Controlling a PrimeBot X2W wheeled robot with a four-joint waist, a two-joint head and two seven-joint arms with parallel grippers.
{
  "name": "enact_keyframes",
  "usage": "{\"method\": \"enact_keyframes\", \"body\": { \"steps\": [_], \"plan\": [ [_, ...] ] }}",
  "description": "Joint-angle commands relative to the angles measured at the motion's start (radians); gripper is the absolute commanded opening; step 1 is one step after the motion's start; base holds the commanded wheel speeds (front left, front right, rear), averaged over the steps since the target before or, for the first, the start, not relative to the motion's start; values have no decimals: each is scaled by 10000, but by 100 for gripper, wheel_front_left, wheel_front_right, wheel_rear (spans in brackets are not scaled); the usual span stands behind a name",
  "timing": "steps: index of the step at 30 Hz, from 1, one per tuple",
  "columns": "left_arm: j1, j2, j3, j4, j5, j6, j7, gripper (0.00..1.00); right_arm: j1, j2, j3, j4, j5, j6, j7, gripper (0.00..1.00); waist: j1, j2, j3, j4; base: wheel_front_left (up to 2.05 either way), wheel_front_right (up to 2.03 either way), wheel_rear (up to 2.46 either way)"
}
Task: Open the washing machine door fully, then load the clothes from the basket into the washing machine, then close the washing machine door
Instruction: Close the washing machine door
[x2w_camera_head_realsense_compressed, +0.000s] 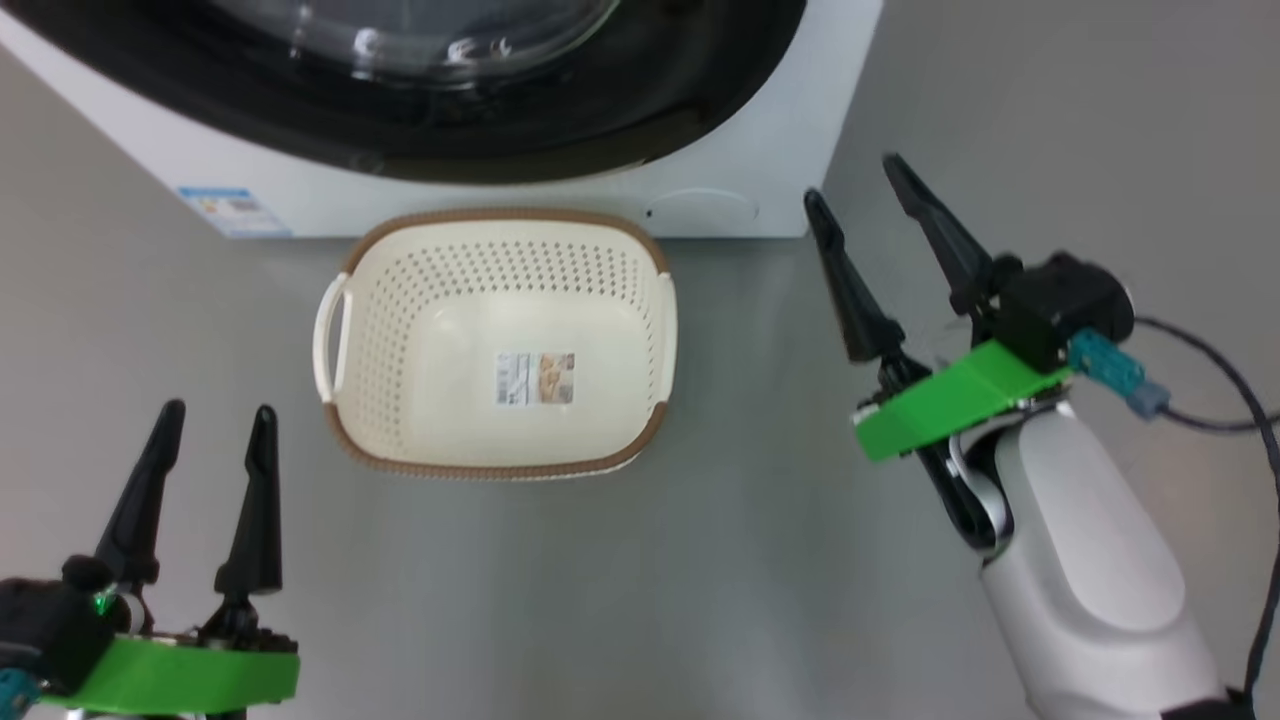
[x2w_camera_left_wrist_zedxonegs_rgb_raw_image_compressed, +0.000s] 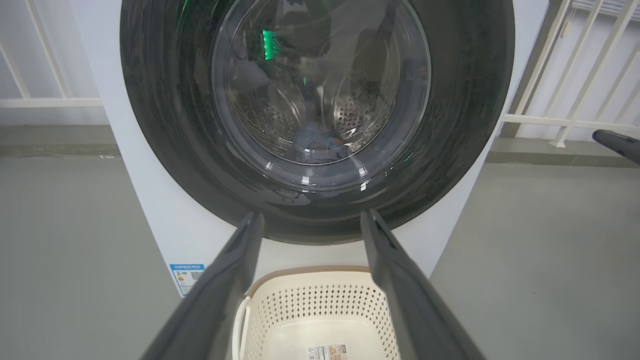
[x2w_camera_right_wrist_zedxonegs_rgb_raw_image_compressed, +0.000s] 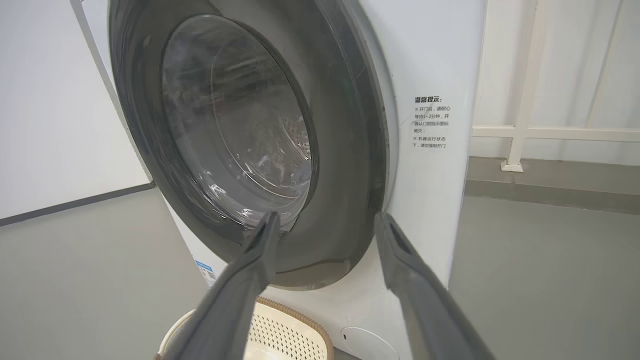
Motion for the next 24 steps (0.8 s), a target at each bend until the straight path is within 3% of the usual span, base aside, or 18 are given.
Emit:
{"method": "enact_keyframes", "body": {
  "steps": [1,12,24],
  "plan": [
    [31,324,435,-196,130,-31,-53,100,288,220,163,-321,92,-29,-5,100,0,-1,-619,-554,0,0,0],
    [995,132,922,-42,654,-31,-53,100,2746,220,-294,-1312,216,-29,-5,100,0,-1,-1811,-1279,0,0,0],
    [1807,-342,1368,64,888,-31,-53,100,4435,220,-728,-1959,234,-29,-5,100,0,-1,-2740,-1662,0,0,0]
  ]
}}
